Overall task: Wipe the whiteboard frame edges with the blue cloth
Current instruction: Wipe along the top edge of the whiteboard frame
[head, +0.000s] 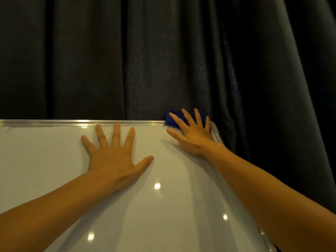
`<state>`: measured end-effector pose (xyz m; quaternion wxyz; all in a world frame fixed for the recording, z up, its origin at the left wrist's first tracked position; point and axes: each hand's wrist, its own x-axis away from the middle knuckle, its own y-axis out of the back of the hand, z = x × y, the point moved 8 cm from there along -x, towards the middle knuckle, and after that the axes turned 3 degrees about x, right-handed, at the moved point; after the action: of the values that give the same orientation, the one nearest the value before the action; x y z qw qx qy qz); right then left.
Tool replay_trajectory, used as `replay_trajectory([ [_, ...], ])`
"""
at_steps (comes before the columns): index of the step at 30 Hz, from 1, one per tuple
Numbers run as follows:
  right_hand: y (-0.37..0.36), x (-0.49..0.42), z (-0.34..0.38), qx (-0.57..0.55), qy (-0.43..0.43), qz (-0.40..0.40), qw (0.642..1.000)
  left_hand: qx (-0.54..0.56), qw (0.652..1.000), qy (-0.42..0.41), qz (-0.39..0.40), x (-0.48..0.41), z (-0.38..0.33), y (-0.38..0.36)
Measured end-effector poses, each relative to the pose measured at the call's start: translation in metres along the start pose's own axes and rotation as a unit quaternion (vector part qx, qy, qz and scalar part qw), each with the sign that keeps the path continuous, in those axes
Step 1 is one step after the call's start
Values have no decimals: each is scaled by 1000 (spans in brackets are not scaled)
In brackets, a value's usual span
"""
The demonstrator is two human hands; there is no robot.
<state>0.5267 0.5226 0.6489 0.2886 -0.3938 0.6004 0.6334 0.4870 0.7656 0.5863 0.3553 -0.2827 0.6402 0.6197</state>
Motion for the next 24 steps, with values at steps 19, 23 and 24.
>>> replay_trajectory([
  [19, 5, 12, -72, -14, -24, -49, 998, 15, 998, -41, -48, -22, -73, -15],
  [23, -3, 23, -90, -217, -116, -62, 967, 23, 996, -69, -57, -22, -95, -13],
  [24, -6, 29, -89, -257, -126, -66, 956, 26, 994, -87, -62, -22, -108, -12],
])
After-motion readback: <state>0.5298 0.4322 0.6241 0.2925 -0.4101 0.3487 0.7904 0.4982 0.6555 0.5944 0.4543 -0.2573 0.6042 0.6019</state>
